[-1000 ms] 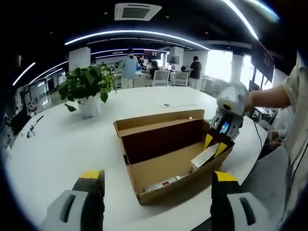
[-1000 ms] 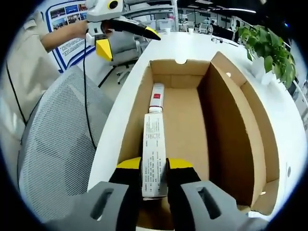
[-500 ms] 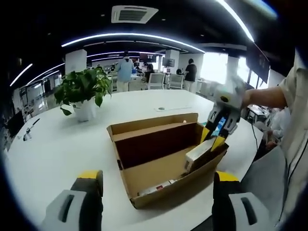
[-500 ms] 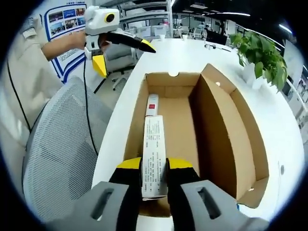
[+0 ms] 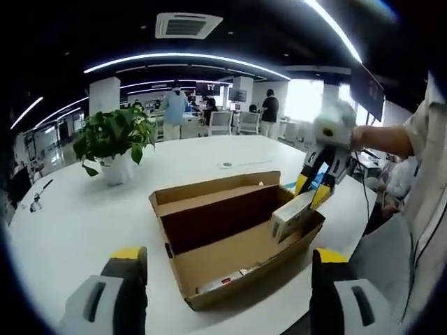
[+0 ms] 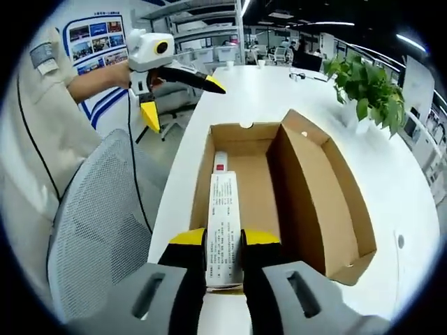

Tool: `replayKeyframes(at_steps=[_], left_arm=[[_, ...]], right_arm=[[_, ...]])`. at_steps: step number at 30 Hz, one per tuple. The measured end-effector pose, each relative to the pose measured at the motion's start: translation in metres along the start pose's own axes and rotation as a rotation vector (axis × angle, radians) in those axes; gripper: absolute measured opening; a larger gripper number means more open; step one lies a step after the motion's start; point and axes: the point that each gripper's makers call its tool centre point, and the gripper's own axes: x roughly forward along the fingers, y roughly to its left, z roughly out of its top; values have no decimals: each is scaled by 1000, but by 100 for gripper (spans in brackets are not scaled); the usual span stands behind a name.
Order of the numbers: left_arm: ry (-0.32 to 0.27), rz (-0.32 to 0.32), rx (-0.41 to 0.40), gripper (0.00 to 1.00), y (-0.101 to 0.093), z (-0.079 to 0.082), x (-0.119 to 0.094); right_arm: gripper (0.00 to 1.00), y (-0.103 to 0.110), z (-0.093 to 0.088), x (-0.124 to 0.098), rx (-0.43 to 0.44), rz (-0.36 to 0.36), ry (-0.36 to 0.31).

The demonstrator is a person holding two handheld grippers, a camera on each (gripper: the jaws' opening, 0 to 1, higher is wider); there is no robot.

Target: Operate the shoe box by opening the lid, removing the specified soft item, and placing it in the target area until the item is outside and the box remains undamaged.

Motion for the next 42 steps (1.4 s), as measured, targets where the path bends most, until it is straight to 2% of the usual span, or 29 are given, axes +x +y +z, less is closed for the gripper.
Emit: replayKeyframes(at_steps=[5,15,31,42], left_arm=[[9,-5,25,100,-3,-1,-1],[10,-32,35,100,-10,0,-2],[6,-85,71,100,-21,3,0],[18,-109,101,100,-14,-7,14]], right_arm=[[16,3,6,-14,-4,-2,-24],[16,3,6,-47,-20,-25,-41],[16,-18,-19,-102,-10,-95,-38],[16,-32,-39,-141,20,-157,-41]])
